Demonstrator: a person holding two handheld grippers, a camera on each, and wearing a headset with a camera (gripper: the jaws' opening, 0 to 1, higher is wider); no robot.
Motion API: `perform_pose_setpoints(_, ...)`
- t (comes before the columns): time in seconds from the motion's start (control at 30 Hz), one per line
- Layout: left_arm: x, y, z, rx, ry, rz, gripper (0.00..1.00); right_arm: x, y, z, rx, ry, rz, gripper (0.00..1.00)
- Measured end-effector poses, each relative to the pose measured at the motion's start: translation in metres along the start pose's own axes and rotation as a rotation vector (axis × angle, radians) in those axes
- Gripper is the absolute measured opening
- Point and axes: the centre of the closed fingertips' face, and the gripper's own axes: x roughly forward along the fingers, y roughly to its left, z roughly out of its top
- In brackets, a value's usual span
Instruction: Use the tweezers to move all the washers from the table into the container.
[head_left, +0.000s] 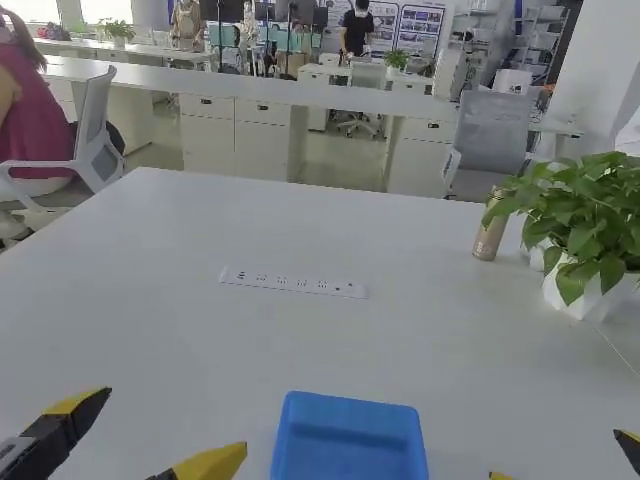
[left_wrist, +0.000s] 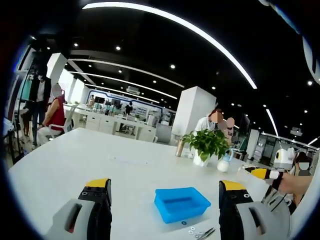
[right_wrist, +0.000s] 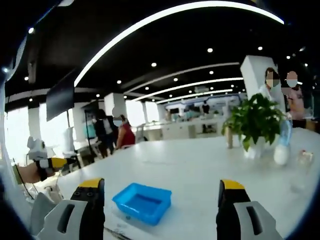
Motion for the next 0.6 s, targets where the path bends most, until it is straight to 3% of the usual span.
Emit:
perform_pose_setpoints(0.3, -0.0022, 0.0015, 0.0008, 0.004, 0.002, 0.002, 0.90, -0.0005, 0.0011, 0.0006, 0.003, 0.000, 0.007, 0.83)
perform_pose_setpoints(0.6, 0.0011, -0.0045, 0.0006, 0.010, 0.006, -0.015, 0.90, -0.0023, 0.0019, 0.0003, 0.002, 0.001, 0.006, 0.82)
